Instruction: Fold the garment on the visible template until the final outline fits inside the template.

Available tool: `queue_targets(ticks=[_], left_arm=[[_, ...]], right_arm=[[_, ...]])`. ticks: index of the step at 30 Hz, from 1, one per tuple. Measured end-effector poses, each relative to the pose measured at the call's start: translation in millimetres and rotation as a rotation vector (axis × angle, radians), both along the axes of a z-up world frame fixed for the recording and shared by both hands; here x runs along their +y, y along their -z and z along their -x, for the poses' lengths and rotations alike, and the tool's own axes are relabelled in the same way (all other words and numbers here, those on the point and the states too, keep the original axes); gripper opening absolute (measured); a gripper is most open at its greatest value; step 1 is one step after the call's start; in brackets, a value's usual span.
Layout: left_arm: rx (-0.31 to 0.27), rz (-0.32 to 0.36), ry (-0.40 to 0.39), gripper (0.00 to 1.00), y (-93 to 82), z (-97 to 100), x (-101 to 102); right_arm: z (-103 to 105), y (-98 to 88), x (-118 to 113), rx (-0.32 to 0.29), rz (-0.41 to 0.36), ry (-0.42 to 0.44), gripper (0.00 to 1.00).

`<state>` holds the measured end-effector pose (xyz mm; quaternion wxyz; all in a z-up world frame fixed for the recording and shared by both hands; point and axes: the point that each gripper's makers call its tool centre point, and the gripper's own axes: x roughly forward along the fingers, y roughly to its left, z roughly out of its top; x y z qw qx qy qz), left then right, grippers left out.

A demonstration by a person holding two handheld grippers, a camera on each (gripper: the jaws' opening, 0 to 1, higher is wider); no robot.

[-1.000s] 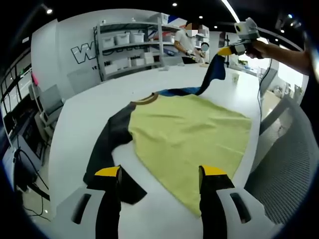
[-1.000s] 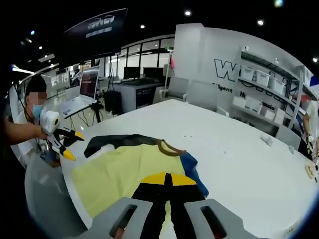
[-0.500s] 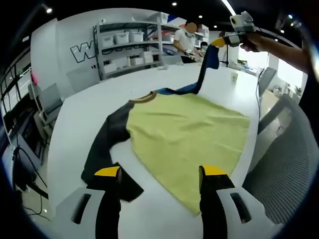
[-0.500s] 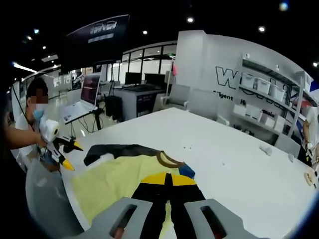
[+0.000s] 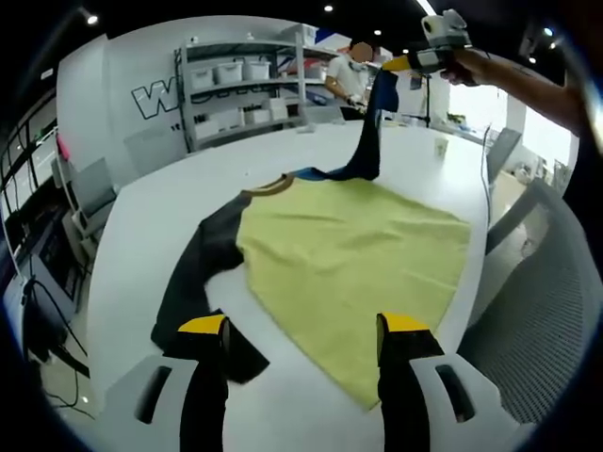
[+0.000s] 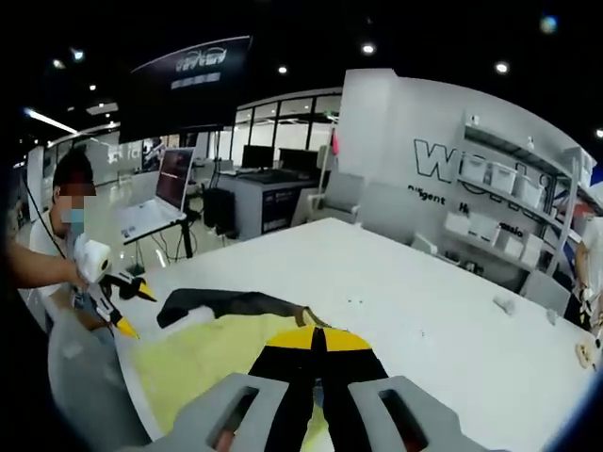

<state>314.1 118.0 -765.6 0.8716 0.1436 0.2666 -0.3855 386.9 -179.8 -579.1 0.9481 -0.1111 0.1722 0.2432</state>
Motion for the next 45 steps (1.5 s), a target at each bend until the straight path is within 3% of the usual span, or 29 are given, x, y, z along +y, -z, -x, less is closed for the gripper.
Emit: queue_targets(ticks=[12,20,45], left_arm=[[0.005,0.004,-0.014,0.63,1.1,1.4,4],[-0.001,0.010,-0.020,0.64,-2.6,0.3,6],[-0.013,0.055,-0.030,0.65,-10.5,-1.9,4]], right_arm=[[-18,-14.9,18,-0.026,0.010,-0.049,0.00],[-29,-9.6,29,-0.008,0.003,-0.076,0.00],[-57,0.0,59,-0.039,0.006,-0.117,0.00]])
